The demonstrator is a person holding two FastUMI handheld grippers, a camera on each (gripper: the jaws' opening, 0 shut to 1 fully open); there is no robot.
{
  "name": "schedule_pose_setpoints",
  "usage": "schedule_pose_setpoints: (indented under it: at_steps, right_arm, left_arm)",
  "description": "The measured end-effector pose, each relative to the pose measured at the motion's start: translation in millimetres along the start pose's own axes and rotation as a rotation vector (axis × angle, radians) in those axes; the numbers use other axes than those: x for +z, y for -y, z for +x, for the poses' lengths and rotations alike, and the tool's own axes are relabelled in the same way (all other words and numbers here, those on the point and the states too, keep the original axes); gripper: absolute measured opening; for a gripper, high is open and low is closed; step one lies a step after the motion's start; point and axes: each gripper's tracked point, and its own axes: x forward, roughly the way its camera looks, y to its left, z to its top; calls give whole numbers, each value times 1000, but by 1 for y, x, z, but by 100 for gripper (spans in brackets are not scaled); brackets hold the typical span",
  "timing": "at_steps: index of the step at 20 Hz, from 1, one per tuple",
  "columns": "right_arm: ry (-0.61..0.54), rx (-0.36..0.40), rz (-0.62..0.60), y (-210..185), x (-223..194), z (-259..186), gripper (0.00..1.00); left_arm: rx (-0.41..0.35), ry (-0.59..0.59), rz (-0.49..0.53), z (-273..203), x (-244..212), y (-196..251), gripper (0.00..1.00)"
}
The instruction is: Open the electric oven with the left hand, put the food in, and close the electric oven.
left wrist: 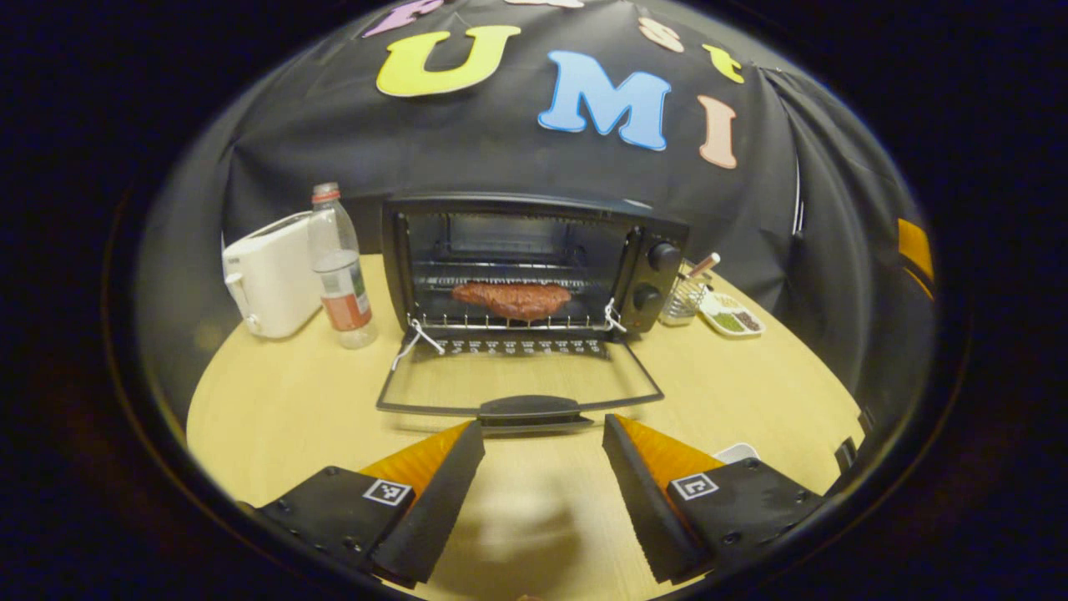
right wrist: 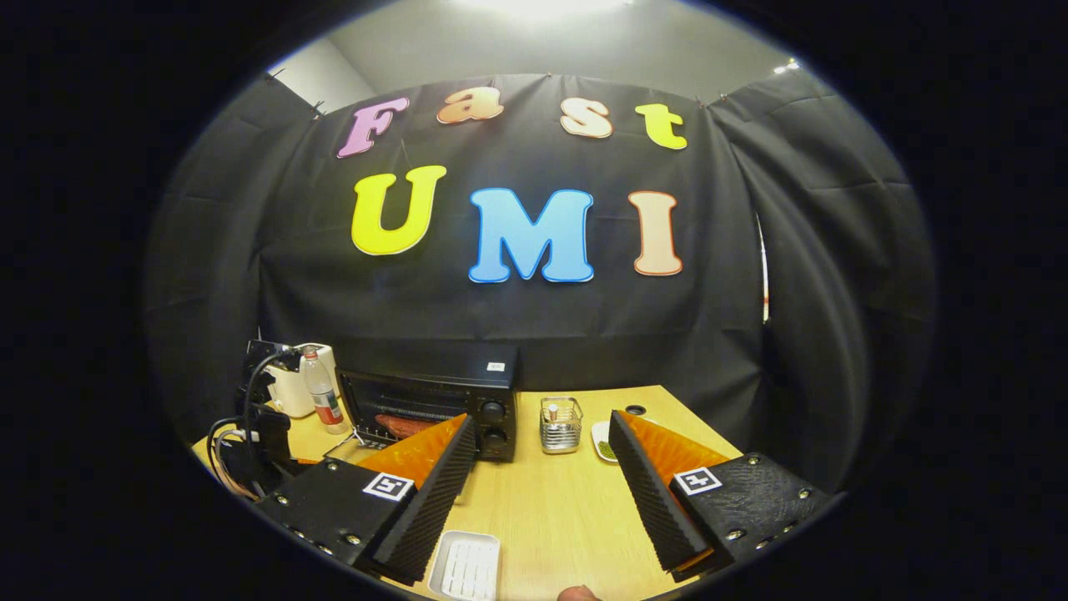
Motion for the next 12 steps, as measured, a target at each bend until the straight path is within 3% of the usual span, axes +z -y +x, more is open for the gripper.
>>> schedule_pose_setpoints:
  at_steps: [7, 12]
  right_arm:
    - [-38, -33, -14, 15, -7, -12, 98]
    - [-72, 1, -22, 9, -11, -14, 98]
  left_arm:
    - [26, -148, -2, 37, -41, -2, 97]
    - [49, -166, -4, 53, -47, -9, 98]
